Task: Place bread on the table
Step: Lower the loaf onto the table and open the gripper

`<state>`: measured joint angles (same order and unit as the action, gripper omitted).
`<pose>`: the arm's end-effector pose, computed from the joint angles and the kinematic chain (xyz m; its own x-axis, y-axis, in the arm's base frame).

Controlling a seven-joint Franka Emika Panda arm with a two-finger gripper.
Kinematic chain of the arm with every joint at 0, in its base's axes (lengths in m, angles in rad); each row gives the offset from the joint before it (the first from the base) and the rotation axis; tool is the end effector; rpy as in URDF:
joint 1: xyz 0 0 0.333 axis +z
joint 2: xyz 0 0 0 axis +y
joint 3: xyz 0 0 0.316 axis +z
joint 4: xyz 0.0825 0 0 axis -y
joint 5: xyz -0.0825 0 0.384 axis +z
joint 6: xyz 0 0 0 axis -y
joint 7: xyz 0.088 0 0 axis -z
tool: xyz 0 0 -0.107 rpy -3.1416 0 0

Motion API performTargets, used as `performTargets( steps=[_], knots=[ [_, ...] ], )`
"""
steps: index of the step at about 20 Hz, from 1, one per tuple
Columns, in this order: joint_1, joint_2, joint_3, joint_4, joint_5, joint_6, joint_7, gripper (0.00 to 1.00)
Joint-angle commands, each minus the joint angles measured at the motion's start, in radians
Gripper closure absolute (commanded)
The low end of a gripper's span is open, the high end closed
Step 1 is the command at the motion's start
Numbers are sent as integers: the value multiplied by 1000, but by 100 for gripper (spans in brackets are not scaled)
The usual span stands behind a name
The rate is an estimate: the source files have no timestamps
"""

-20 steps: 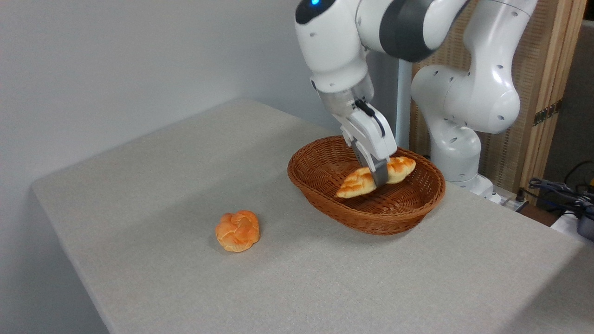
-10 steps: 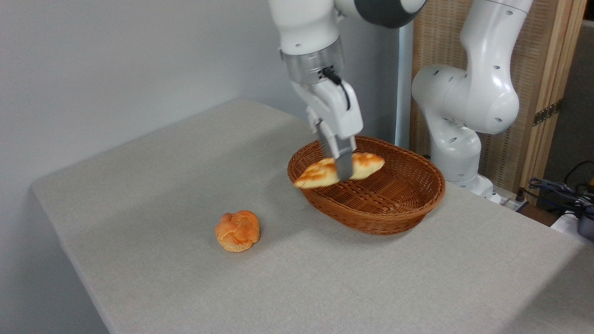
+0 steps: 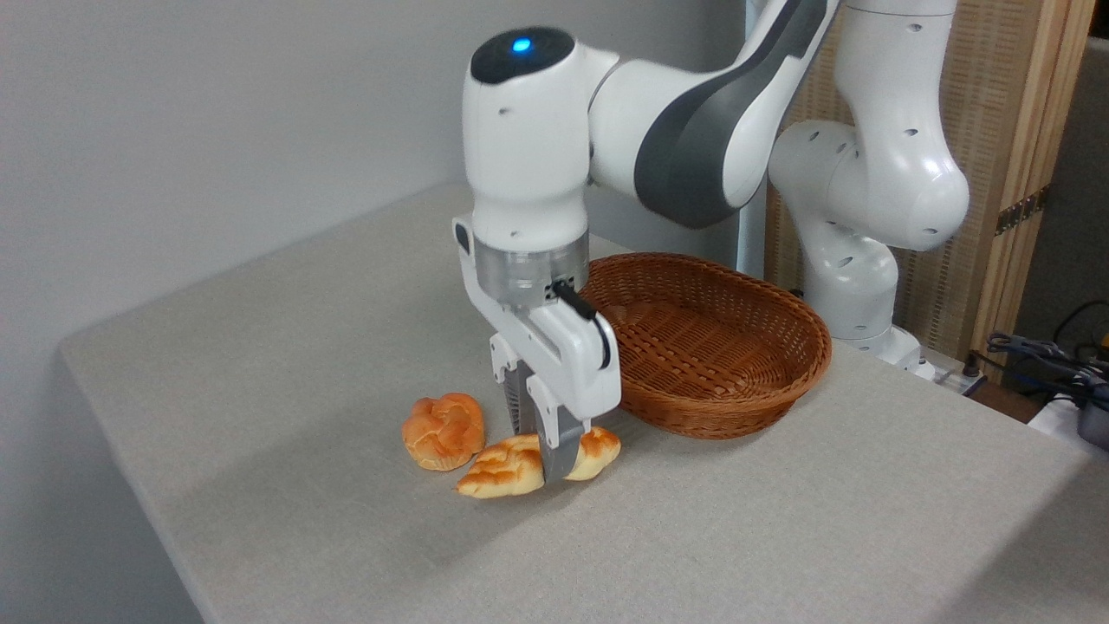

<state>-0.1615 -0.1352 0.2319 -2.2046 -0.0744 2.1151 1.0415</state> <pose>0.5079 0.0347 0.4415 0.5910 -0.8001 0.1029 -0.8051 -0.5929 0.0143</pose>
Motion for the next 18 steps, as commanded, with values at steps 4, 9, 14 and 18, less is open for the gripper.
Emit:
performTargets(
  steps=[4,9,14,18],
  knots=[
    [-10,17,9,22,-2,2,-9,5],
    [-10,16,9,20,2,-10,-11,0],
    [-10,11,9,25,-1,-10,-11,0],
    [-6,2,9,29,-2,-10,-14,0]
  ],
)
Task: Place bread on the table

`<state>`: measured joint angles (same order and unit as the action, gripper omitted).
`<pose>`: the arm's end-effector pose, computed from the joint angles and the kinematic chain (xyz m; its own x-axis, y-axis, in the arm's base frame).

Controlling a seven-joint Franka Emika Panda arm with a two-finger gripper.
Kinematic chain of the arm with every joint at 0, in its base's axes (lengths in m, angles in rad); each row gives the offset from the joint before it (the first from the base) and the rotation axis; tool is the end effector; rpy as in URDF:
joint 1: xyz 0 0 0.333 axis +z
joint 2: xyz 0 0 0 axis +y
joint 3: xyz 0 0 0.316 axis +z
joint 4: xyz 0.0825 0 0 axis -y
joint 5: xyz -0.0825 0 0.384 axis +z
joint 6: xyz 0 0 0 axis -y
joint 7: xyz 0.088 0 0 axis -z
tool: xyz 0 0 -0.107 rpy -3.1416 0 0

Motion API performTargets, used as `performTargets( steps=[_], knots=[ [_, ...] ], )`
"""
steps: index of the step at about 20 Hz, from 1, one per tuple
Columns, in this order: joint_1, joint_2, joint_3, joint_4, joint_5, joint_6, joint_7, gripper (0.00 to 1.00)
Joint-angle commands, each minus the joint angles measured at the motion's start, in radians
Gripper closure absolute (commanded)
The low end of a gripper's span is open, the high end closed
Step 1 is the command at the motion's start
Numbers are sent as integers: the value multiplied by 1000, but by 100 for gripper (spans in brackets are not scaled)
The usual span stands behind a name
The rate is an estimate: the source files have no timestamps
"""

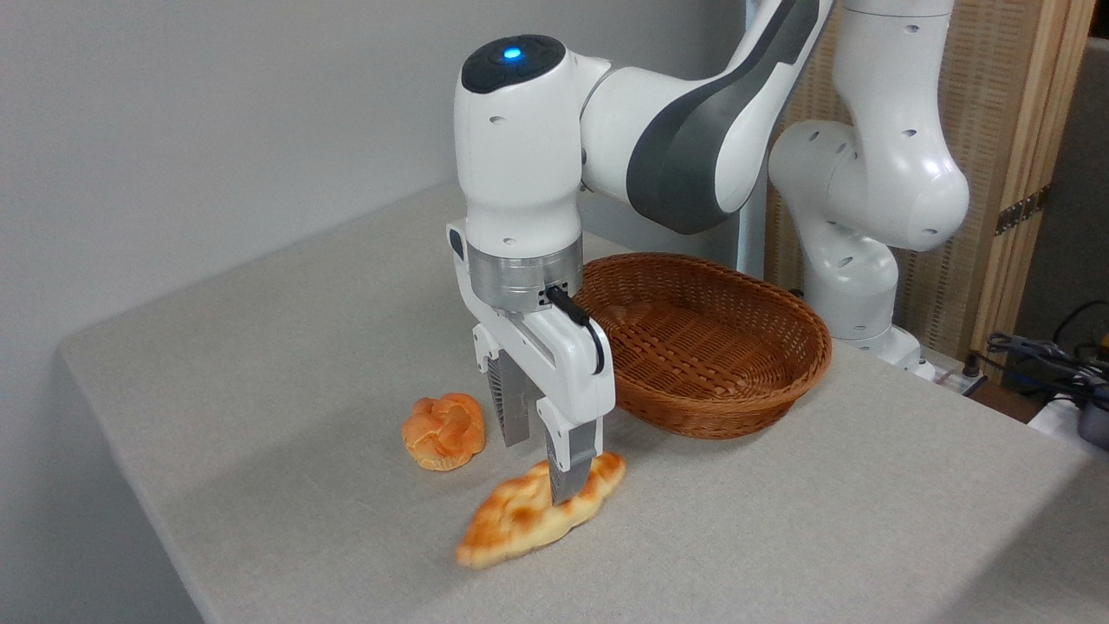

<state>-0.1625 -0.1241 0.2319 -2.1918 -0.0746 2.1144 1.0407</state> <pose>0.5118 0.0344 0.4420 0.5911 -0.8002 0.1016 -0.8050 -0.5931 0.0120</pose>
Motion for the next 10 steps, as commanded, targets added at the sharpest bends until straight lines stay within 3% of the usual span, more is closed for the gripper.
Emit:
performTargets(
  steps=[1,7,10],
  knots=[
    [-2,-15,9,35,-4,-19,-16,0],
    [1,-35,-14,282,-8,-315,-92,0],
    [59,-32,-121,369,-2,-333,-213,0]
  ],
)
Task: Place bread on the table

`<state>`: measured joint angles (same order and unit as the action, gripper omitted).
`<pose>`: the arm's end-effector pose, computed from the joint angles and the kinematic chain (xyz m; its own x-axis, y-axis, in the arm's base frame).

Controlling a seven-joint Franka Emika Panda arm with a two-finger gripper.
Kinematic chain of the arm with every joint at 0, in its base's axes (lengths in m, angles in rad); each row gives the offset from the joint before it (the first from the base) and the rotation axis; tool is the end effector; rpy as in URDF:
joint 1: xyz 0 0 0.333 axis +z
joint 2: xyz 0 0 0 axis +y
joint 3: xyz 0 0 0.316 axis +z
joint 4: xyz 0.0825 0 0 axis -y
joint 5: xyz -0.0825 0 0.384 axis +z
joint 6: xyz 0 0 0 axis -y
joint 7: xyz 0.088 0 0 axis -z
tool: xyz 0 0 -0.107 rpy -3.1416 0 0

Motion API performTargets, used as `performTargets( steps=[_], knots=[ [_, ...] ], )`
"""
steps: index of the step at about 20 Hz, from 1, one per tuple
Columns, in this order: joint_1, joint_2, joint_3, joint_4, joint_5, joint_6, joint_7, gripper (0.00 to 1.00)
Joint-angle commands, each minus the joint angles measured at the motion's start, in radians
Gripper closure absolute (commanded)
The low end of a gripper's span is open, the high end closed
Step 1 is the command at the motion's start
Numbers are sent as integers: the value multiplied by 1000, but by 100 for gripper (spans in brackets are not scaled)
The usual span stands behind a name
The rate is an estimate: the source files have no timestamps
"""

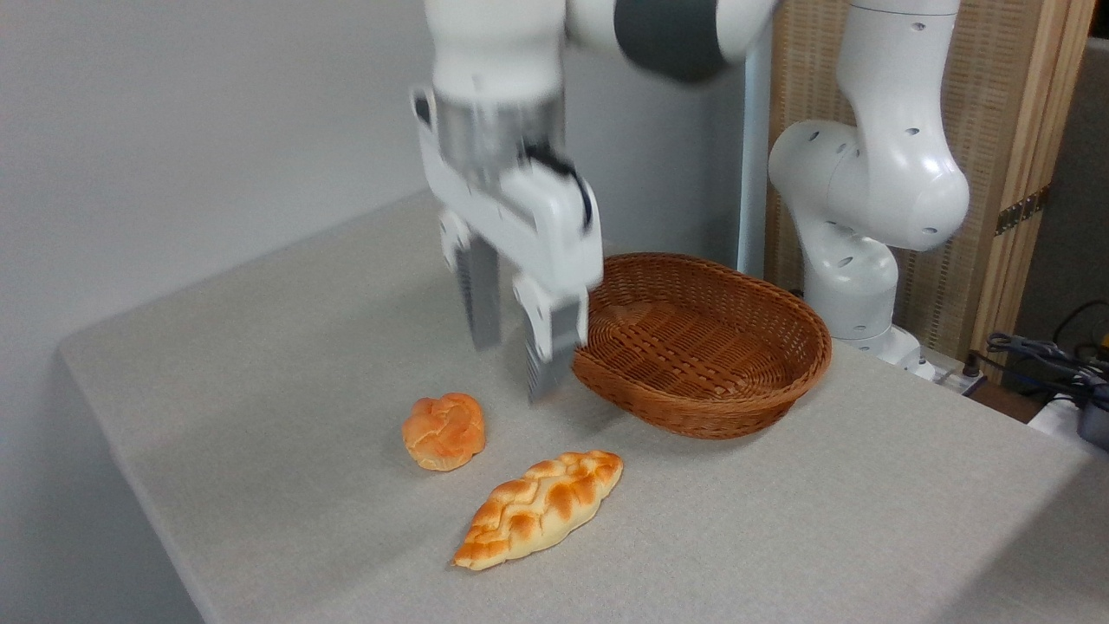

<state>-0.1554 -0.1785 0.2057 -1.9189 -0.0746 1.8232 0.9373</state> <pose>0.5143 0.0269 0.5742 0.6369 -0.7592 0.1342 -0.7663 -0.6424 0.0023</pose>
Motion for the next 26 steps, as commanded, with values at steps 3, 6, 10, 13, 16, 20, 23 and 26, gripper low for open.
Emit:
performTargets(
  steps=[3,6,10,13,16,20,23,26],
  knots=[
    [60,30,-137,135,7,-65,-176,0],
    [59,89,-135,248,7,-175,-175,0],
    [59,123,-137,304,24,-229,-176,0],
    [59,128,-141,308,67,-272,-176,0],
    [59,129,-144,308,70,-271,-227,0],
    [57,136,-146,305,72,-266,-238,0],
    [56,136,-146,305,72,-263,-233,0],
    [56,137,-146,307,72,-263,-227,0]
  ],
)
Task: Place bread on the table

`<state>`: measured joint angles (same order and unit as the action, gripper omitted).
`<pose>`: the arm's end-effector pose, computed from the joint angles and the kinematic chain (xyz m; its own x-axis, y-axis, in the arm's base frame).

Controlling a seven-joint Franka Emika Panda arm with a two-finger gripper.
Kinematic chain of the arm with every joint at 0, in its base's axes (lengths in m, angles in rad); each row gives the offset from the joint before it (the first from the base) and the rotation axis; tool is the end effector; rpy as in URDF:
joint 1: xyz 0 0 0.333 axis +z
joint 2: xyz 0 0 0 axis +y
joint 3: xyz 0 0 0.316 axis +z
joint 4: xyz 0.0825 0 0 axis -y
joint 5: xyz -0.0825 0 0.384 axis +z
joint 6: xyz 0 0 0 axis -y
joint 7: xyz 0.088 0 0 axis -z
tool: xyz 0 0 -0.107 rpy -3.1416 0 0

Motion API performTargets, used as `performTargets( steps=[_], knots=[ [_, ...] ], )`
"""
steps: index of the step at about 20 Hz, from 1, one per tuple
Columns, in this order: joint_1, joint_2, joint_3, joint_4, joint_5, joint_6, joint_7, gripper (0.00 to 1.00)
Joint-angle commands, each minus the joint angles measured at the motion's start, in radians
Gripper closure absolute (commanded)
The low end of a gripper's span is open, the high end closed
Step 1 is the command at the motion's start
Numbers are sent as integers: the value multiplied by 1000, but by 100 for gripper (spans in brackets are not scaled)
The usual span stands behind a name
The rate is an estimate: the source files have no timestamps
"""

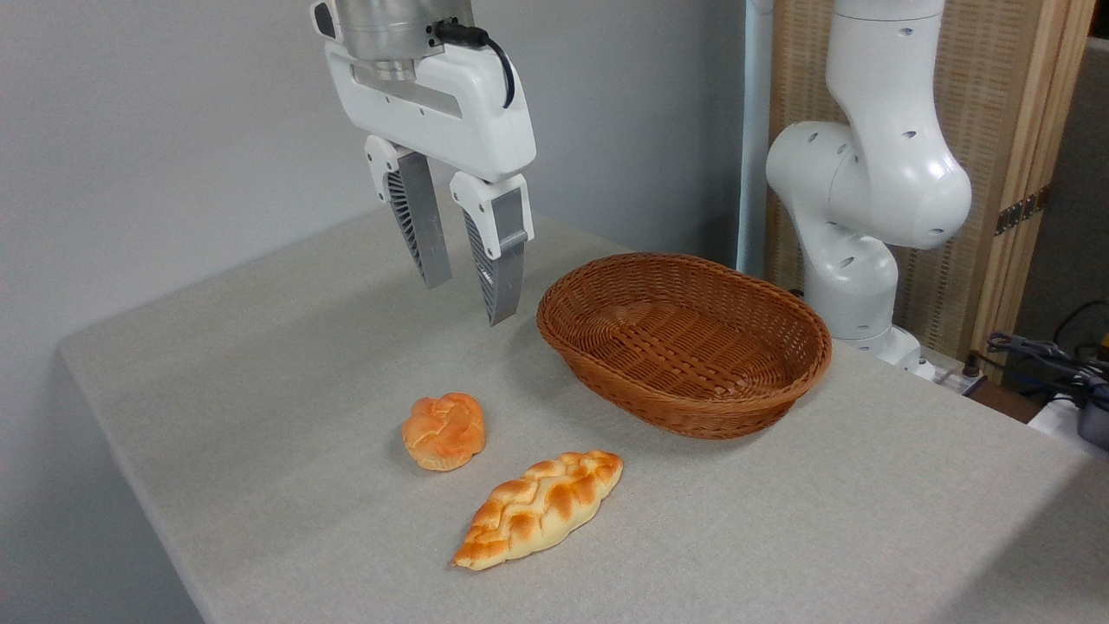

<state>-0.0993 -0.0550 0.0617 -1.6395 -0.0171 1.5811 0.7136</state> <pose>0.5374 -0.0211 0.6230 0.7310 -0.6823 0.0108 -0.6824 -0.7308 0.0178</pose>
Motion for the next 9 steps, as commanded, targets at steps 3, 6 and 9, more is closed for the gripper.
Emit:
performTargets(
  steps=[3,6,9],
  knots=[
    [1,30,-2,30,13,-21,-5,0],
    [1,43,-3,53,11,-24,-6,0],
    [1,43,-2,55,11,-23,-5,0]
  ],
)
